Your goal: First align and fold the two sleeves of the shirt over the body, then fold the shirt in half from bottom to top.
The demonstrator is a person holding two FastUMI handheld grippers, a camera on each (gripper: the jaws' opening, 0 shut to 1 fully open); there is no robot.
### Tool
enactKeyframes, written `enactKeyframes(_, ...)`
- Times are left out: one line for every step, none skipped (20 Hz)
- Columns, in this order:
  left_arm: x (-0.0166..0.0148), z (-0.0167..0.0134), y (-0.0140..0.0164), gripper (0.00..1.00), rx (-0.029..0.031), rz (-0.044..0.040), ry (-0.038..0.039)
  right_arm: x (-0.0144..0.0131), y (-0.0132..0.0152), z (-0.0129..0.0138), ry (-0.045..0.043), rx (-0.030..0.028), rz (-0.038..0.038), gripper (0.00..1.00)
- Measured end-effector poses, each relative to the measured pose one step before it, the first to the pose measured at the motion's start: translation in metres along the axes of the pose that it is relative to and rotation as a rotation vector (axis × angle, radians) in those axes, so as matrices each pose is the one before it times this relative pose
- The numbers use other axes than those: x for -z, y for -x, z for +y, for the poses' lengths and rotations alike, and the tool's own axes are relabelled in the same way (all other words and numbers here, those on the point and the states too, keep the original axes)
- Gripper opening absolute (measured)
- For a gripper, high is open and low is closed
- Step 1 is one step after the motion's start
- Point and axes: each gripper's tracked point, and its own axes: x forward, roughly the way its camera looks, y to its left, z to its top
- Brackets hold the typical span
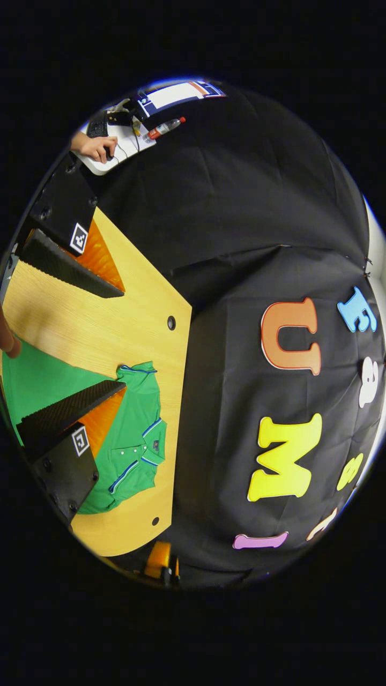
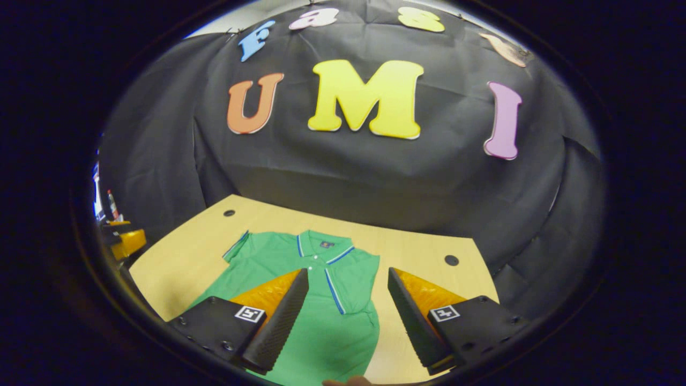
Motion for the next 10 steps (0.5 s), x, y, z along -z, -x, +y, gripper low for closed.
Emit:
enactKeyframes(0.00131, 0.00131, -0.01390, 1.00, 0.00138, 0.00939, -0.00424, -0.00562, 0.01099, -0.00439, -0.00972, 0.01758, -0.01649, 0.95)
enactKeyframes(-0.00045, 0.00157, -0.01402, 1.00, 0.00220, 0.00676, -0.00303, -0.00517, 0.01029, -0.00562, -0.00668, 0.02134, -0.01229, 0.95)
enactKeyframes(0.00019, 0.00020, -0.01620, 1.00, -0.00081, 0.00958, -0.00220, -0.00317, 0.01069, -0.00403, -0.00641, 0.01964, -0.00783, 0.95)
enactKeyframes(-0.00045, 0.00248, -0.01637, 1.00, -0.00903, 0.00764, -0.00128, -0.00308, 0.00932, -0.00270, -0.00752, 0.01397, -0.00661, 0.95)
enactKeyframes(-0.00080, 0.00102, -0.01668, 1.00, -0.00672, 0.01048, 0.00060, 0.00066, 0.00770, -0.00285, -0.00157, 0.01611, -0.00258, 0.95)
enactKeyframes(0.00159, -0.00292, -0.01713, 1.00, 0.00613, 0.01348, -0.00230, 0.00297, 0.00510, -0.00498, 0.00335, 0.02501, 0.00465, 0.95)
enactKeyframes(0.00152, -0.00277, -0.01676, 1.00, 0.00315, 0.01659, -0.00209, 0.00453, 0.00651, -0.00283, 0.00259, 0.01890, 0.00842, 0.95)
enactKeyframes(0.00375, -0.00518, -0.01594, 1.00, 0.01092, 0.02200, -0.00099, 0.00442, 0.00546, -0.00178, 0.00149, 0.01743, 0.01172, 0.95)
enactKeyframes(0.00266, -0.00601, -0.01552, 1.00, 0.01582, 0.01998, 0.00010, 0.00614, 0.00509, -0.00299, 0.00385, 0.01916, 0.01026, 0.96)
enactKeyframes(0.00335, -0.00637, -0.01654, 1.00, 0.01640, 0.01502, 0.00133, 0.00593, 0.00458, -0.00186, 0.00243, 0.01484, 0.01499, 0.96)
